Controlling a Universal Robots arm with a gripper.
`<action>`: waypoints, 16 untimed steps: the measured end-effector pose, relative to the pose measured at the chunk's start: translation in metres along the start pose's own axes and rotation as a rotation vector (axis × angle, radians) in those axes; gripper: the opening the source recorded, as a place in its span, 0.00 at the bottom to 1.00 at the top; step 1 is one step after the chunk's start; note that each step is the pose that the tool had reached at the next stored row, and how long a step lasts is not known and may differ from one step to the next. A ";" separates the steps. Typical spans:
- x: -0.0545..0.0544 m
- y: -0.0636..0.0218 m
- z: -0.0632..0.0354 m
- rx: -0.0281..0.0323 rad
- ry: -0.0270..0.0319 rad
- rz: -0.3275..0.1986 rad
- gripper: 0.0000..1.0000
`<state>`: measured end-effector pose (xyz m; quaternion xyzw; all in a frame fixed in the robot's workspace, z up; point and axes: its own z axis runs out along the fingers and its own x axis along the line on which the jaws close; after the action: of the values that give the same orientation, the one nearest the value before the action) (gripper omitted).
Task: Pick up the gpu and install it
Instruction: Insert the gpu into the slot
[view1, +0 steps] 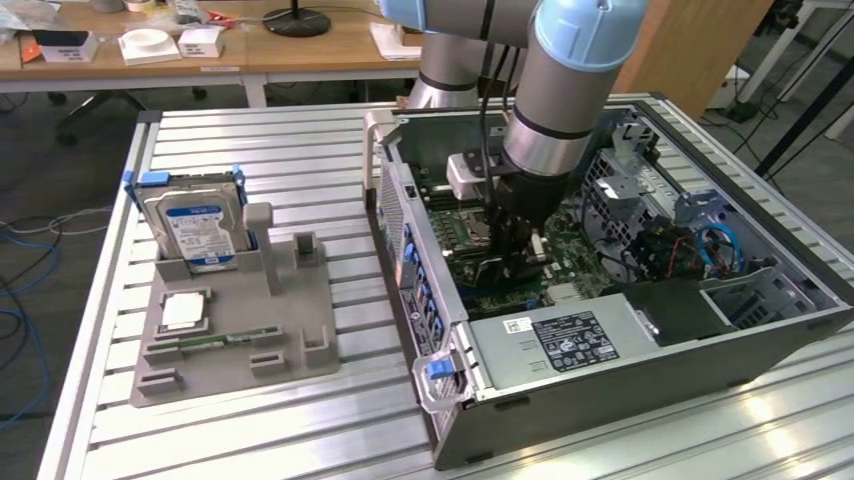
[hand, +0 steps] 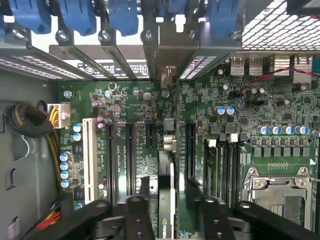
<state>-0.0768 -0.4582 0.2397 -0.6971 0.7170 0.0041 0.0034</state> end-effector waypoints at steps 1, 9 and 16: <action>0.000 0.0000 0.0000 0.0001 -0.0001 0.000 0.45; 0.000 0.0000 -0.0043 -0.0001 0.0002 0.000 0.63; 0.000 0.0000 -0.0247 0.0000 0.0000 0.000 0.63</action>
<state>-0.0768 -0.4582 0.2643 -0.6971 0.7169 0.0040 0.0034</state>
